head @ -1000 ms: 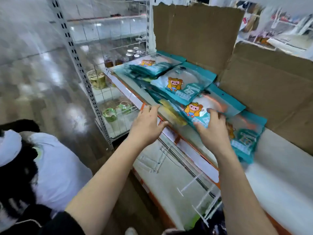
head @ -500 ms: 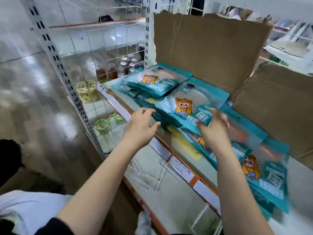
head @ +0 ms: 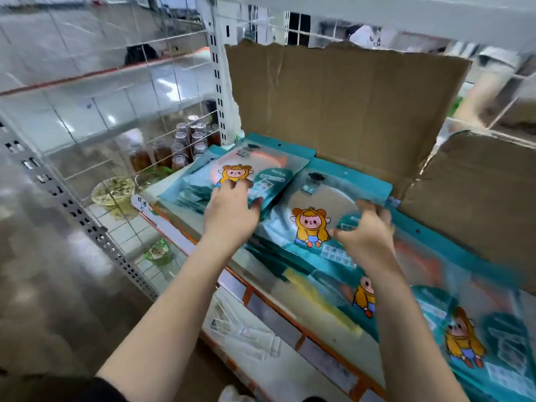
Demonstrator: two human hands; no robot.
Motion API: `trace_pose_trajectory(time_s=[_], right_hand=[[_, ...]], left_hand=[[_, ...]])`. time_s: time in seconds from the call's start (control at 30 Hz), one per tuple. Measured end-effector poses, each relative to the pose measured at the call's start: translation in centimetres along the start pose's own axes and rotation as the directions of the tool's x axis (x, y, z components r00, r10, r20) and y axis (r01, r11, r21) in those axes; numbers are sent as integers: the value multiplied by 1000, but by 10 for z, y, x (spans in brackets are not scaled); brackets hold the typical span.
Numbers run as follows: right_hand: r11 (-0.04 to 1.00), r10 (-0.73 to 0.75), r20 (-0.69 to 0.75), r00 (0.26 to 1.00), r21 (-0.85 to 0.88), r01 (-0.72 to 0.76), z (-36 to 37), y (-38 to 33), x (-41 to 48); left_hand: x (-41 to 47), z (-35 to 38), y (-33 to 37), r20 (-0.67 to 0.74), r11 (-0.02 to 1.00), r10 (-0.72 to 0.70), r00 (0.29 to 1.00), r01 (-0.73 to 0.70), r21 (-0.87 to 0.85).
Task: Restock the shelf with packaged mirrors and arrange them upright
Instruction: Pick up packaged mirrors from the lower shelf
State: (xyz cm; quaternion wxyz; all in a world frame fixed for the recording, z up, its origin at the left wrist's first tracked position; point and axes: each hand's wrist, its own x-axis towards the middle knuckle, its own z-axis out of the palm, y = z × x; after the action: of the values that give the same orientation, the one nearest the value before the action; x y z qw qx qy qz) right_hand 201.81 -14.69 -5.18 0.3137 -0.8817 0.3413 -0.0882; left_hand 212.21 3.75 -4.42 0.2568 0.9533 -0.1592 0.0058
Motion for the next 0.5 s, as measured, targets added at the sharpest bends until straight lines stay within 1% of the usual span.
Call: trace_pose_trajectory(time_s=[0.07,0.13,0.2,0.27,0.33,0.43,0.5], right_hand=[[999,46,18,999,-9,-46,-2,-2,7],[995,103,51,993,-2,-103,-4,-1,12],[986,162,72,984,20,-164,-4,1,15],[971,231,73,970,38,-234,-5,3,17],[964,259,51,964,51,-262,-7,1,24],[951,300,30,954,74,-301,-7,-4,34],[943,316,48,948,92,-319,-5,-7,37]], left_hand=[[20,-12,-2,-90,996,-53,995,60,72],[40,-21,-4,-122,991,-60,991,73,109],[60,-21,-5,-63,987,-43,997,52,152],[78,-13,-7,39,979,-25,999,16,203],[98,-4,-8,111,972,-31,993,4,236],[126,7,-13,183,961,-74,980,21,276],[136,12,-19,206,967,-69,976,15,254]])
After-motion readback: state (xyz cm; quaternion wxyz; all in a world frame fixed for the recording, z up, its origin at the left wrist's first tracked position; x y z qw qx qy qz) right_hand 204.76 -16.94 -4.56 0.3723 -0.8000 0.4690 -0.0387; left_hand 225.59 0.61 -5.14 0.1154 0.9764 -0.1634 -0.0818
